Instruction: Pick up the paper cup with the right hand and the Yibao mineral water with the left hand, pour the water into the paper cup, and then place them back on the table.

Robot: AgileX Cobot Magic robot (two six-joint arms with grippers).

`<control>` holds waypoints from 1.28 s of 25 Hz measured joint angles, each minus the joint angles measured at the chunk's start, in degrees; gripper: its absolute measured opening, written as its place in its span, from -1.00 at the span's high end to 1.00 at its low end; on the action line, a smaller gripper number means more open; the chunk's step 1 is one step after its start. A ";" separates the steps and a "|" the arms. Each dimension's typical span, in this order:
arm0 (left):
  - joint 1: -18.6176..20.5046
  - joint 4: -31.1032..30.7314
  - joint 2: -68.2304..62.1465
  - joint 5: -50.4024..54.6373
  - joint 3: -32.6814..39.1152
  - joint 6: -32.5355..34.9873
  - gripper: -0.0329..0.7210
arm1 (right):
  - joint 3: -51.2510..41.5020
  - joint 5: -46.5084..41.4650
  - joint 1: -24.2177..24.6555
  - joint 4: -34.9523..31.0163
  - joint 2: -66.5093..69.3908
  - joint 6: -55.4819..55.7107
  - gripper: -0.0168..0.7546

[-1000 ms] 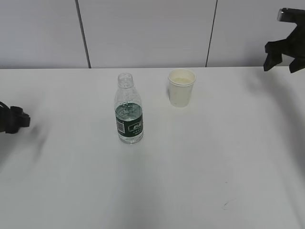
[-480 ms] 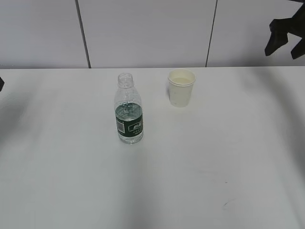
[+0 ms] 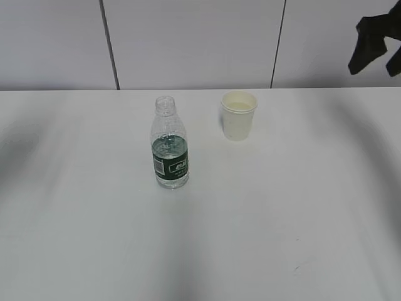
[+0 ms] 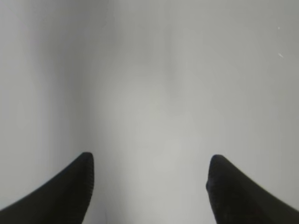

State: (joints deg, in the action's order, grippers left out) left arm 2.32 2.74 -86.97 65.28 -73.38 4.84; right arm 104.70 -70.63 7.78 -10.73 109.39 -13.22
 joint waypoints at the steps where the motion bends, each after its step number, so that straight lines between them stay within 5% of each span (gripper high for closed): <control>1: 0.00 0.16 0.86 0.91 0.00 0.00 -0.33 | -3.33 0.00 0.00 0.64 -3.16 -0.46 -0.58; 11: 0.00 3.36 13.00 5.29 0.08 1.96 -0.32 | -28.98 -0.34 0.00 2.09 -31.38 -3.83 -0.58; 23: -0.05 4.36 39.08 5.04 14.38 2.35 -0.31 | -42.43 -1.12 0.00 1.39 -59.07 -5.80 -0.58; 32: -0.05 4.61 59.39 4.23 23.48 2.35 -0.31 | -49.52 -1.48 -5.49 0.92 -72.18 -5.80 -0.58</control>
State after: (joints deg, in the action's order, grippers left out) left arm 2.27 7.35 -27.58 69.51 -49.89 7.19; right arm 55.17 -72.11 2.29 -9.81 37.20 -19.02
